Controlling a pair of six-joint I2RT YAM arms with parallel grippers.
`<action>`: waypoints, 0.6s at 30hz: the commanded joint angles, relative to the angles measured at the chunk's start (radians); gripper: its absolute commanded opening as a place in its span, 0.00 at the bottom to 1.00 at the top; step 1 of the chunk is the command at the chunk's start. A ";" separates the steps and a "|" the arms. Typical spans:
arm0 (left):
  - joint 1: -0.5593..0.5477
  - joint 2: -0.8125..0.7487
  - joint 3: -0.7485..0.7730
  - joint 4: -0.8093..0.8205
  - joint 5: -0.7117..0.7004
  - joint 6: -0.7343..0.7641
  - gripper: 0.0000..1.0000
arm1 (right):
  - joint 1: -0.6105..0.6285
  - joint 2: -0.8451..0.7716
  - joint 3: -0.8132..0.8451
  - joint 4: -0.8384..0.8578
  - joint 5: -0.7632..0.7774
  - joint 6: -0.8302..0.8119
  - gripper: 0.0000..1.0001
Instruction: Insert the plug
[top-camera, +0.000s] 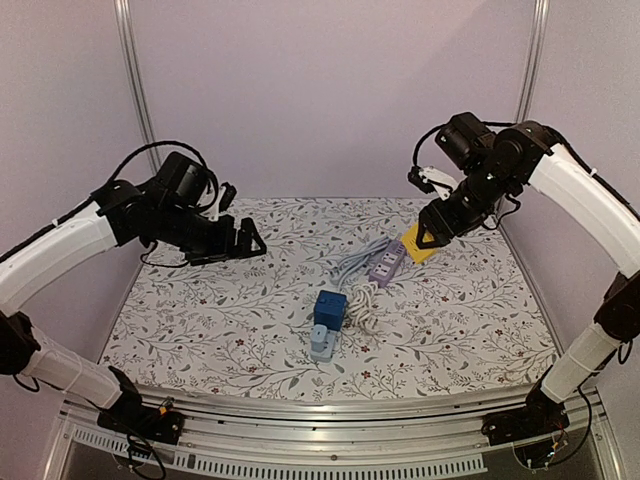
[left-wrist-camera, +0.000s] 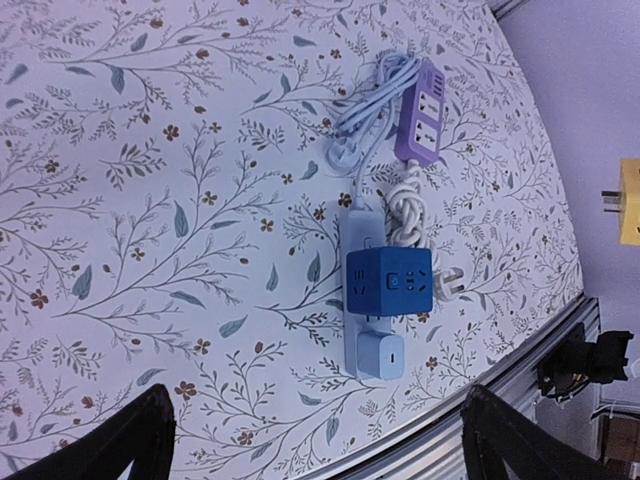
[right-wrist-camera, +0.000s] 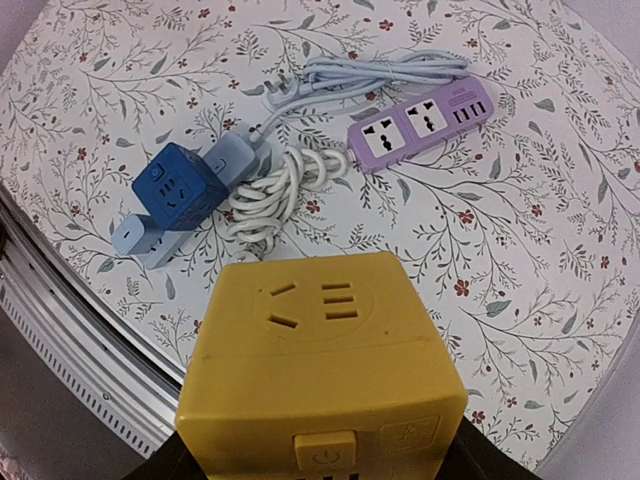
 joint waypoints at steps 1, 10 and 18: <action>-0.069 0.132 0.139 -0.009 -0.137 0.057 1.00 | -0.001 -0.025 -0.034 -0.072 0.210 0.126 0.00; -0.178 0.525 0.514 -0.019 -0.166 0.097 1.00 | -0.001 -0.204 -0.149 -0.093 0.376 0.361 0.00; -0.216 0.905 0.869 -0.030 -0.095 0.109 0.93 | -0.002 -0.341 -0.213 -0.128 0.348 0.538 0.00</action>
